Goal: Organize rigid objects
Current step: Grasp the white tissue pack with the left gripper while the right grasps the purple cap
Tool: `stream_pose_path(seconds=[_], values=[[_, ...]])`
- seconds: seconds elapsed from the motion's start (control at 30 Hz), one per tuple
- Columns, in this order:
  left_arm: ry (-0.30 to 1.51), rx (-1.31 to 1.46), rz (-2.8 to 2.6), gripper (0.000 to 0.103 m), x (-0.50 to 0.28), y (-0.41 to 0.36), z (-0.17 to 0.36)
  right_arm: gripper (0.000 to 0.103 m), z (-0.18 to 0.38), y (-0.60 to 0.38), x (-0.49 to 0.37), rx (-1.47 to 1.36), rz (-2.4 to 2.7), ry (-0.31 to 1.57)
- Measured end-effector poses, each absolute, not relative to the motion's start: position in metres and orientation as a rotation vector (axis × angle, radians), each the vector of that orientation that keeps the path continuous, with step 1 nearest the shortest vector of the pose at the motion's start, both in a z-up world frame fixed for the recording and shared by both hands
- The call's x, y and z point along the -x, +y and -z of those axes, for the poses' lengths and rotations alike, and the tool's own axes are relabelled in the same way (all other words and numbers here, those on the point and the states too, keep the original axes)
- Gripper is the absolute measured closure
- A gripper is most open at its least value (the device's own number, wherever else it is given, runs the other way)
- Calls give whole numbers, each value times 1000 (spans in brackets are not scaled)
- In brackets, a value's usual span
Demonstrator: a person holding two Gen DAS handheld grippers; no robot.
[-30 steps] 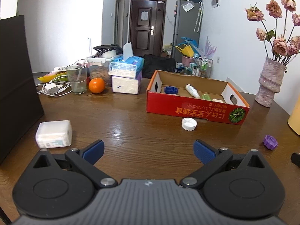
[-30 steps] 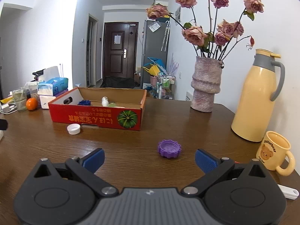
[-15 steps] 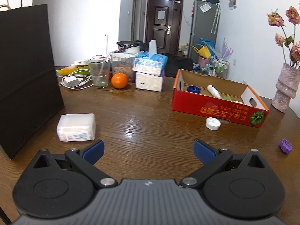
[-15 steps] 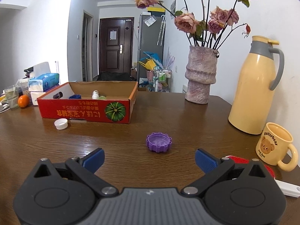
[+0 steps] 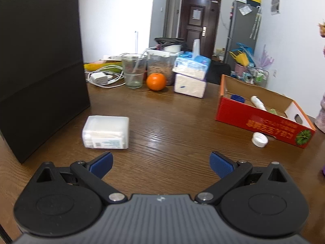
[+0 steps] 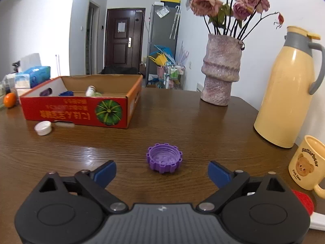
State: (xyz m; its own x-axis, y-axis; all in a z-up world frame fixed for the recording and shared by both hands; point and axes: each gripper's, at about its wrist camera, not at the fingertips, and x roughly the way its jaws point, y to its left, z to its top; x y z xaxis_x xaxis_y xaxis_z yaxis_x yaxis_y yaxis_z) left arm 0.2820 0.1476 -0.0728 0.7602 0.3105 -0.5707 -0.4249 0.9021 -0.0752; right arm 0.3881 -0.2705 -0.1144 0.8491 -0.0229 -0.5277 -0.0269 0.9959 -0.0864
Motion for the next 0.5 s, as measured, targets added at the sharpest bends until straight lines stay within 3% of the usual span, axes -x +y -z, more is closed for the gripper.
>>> stream_pose_path(seconds=[0.5], values=[[601, 210, -473, 0, -298, 175, 86, 22, 143, -277, -451, 59, 66, 638]])
